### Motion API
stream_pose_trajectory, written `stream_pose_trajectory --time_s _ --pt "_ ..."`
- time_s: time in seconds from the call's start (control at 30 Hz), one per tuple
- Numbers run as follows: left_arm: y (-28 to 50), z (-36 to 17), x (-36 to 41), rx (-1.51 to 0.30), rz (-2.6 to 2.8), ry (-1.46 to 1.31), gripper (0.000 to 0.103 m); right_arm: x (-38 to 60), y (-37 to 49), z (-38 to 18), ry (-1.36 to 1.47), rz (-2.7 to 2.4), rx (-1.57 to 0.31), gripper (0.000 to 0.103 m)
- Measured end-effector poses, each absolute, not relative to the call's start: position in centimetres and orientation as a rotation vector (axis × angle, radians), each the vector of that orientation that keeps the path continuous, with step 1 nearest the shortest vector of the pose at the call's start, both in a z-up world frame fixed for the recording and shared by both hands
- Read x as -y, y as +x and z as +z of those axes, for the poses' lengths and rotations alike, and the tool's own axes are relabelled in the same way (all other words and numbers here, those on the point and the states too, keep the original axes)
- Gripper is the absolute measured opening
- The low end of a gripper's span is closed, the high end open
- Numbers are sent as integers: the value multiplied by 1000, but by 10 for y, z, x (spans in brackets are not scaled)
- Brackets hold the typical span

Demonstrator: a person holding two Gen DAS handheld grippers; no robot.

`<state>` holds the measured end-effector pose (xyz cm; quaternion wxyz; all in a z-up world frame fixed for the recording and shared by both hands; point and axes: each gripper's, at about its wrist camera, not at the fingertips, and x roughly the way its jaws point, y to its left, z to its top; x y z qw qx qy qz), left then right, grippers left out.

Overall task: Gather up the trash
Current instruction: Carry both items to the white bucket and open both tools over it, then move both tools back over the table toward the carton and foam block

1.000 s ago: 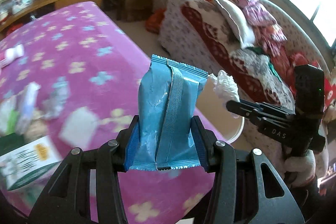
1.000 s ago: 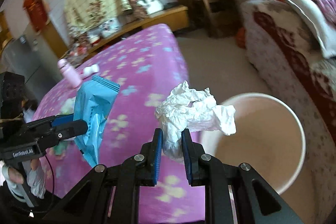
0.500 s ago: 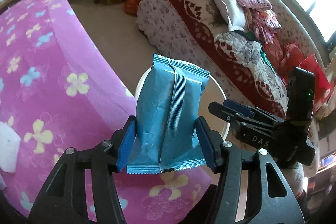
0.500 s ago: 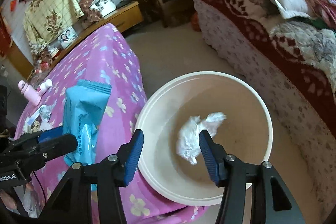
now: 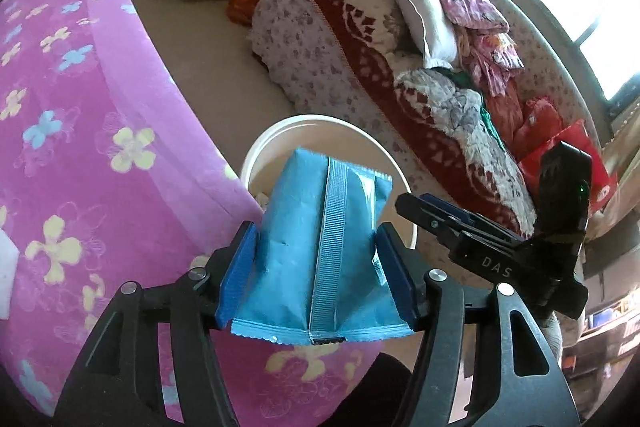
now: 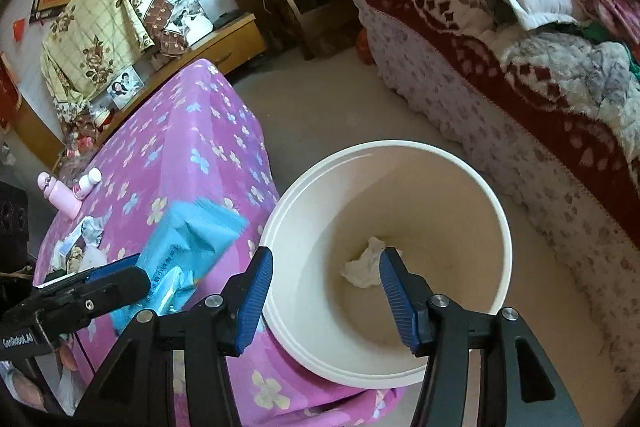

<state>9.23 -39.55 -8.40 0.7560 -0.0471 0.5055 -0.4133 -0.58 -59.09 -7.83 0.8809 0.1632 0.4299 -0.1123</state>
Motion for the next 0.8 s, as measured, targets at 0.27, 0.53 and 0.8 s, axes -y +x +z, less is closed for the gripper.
stream_pose_trajectory --time_s 0.27,0.53,0.8 --pt "93 -81 393 -1105 -943 -158 63 594 -7 -78 366 -235 -889 54" --pt "96 -84 377 -1075 -853 -125 63 587 -8 -76 351 -224 -888 54" --pt "92 -87 334 -1002 -708 -76 63 560 1 -84 332 -173 -913 54"
